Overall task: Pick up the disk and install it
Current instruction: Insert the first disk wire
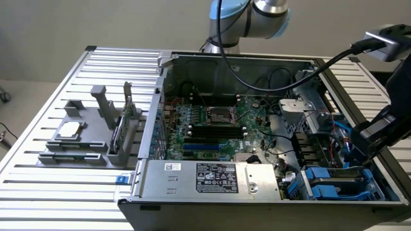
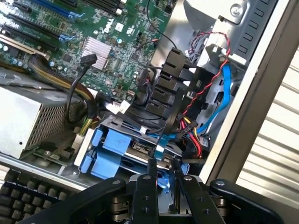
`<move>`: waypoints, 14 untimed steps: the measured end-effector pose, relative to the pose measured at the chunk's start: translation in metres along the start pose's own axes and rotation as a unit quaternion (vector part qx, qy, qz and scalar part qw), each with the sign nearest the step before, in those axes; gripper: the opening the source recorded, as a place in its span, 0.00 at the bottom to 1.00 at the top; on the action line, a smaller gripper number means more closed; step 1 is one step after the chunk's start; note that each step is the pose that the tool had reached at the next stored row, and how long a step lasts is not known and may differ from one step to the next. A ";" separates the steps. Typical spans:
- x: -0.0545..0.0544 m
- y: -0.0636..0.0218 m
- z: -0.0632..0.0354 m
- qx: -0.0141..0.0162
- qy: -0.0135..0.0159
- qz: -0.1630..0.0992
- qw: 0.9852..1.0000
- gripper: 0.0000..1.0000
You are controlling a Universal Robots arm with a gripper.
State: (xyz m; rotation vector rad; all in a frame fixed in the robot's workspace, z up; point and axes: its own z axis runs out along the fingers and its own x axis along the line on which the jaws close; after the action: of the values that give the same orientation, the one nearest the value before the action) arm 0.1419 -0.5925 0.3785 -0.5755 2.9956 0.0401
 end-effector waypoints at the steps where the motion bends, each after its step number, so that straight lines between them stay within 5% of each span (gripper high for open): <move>1: 0.000 0.0000 0.0001 0.001 0.000 0.009 1.000 0.25; 7: 0.000 0.0000 0.0006 0.006 -0.001 0.063 0.998 0.25; 14: 0.000 0.0000 0.0013 0.012 -0.001 0.126 0.992 0.25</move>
State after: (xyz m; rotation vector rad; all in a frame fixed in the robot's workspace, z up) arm 0.1419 -0.5925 0.3772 -0.1905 3.0420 0.0222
